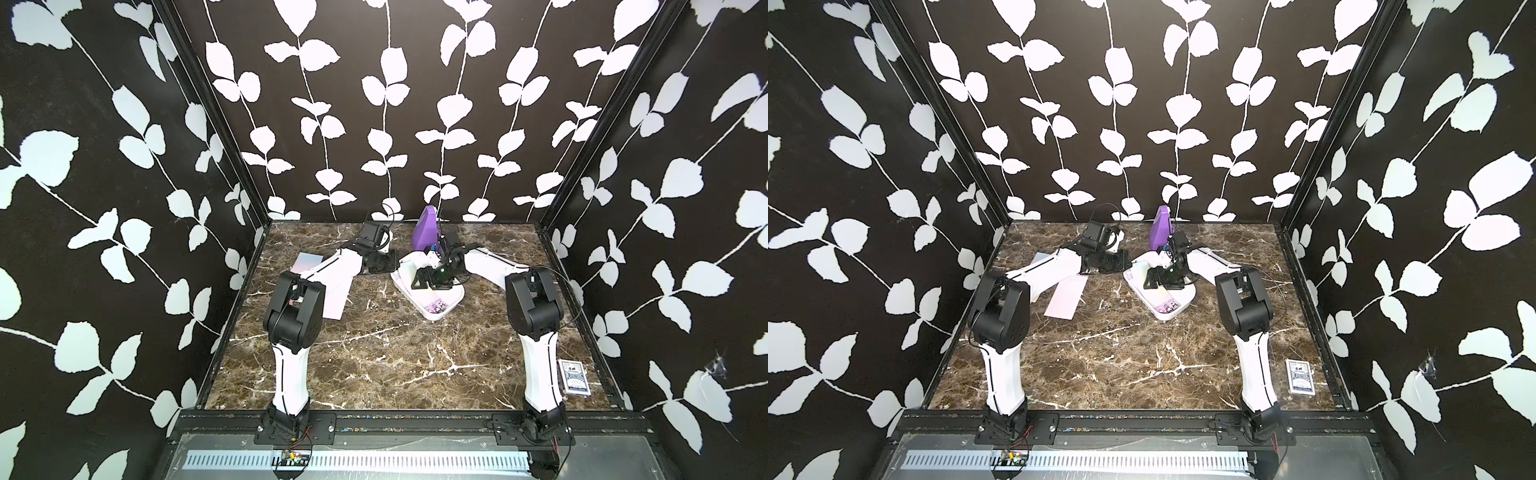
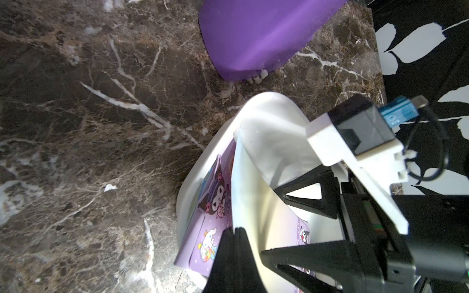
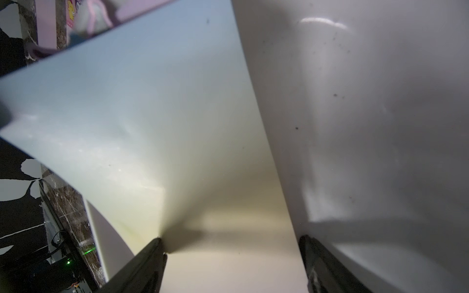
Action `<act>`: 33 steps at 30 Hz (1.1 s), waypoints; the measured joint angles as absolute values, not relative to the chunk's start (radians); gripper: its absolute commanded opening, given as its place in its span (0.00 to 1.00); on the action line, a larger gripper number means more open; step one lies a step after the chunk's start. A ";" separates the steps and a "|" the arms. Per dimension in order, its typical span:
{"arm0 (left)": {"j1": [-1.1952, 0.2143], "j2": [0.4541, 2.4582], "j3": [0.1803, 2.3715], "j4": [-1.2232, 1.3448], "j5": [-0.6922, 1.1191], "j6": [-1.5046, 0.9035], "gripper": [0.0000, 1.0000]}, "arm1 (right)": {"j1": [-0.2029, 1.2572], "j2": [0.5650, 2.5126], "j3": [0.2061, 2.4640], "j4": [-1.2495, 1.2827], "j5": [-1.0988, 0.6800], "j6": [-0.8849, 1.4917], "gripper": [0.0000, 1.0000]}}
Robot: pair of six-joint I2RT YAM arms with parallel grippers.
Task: Take the stickers out of the storage box
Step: Pick up the sticker from the storage box.
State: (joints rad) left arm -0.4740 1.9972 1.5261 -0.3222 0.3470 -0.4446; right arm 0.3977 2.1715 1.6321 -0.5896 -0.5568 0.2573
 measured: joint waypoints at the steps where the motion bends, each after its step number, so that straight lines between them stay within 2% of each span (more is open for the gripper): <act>1: -0.474 1.997 1.525 -0.319 0.348 -0.445 0.00 | 0.397 2.168 1.628 -0.590 -0.554 0.257 0.85; 12: -0.468 1.988 1.495 -0.258 0.408 -0.477 0.00 | 0.285 2.012 1.515 -0.584 -0.493 0.262 0.85; 20: -0.458 1.949 1.463 -0.155 0.493 -0.542 0.00 | 0.273 1.949 1.491 -0.556 -0.502 0.258 0.85; 33: -0.424 1.882 1.435 -0.073 0.632 -0.573 0.00 | 0.210 1.921 1.423 -0.365 -0.801 0.300 0.86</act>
